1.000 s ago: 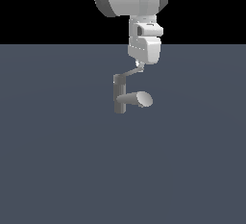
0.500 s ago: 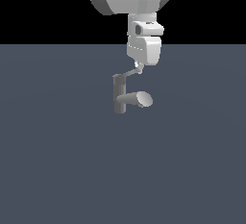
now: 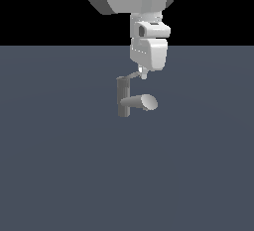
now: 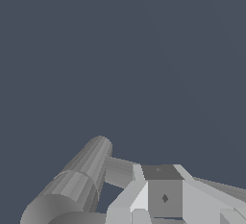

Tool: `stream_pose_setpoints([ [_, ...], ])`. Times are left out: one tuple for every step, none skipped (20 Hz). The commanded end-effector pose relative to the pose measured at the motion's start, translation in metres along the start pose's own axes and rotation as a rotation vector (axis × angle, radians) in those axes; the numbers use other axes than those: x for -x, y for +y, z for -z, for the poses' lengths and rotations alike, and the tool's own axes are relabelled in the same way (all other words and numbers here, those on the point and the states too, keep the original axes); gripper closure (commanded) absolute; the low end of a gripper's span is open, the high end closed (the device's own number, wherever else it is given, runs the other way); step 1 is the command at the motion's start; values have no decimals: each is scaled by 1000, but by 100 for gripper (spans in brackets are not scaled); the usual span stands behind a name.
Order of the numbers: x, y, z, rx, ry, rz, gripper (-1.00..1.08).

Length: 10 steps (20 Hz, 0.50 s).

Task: Turn on the faucet by rotating a designated handle.

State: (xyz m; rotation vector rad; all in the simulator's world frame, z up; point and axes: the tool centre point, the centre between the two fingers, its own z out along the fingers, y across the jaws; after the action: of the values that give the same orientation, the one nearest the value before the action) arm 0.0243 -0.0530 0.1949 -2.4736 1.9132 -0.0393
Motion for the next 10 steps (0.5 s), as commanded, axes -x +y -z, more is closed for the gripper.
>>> stream_pose_setpoints([
  [1,0,-1,1,-1,2,108],
  [7,1,-1,3,-1,2,108],
  [12,2,-2,5,-2,3,108],
  [18,3,-3,6,-3,3,108],
  [23,4,-4,8,-4,3,108],
  [29,5,-5,10,-4,3,108],
  [34,6,-5,12,-5,4,108],
  [40,7,-6,14,-6,4,108],
  [46,8,-7,16,-7,4,108],
  [52,9,-8,18,-7,4,108],
])
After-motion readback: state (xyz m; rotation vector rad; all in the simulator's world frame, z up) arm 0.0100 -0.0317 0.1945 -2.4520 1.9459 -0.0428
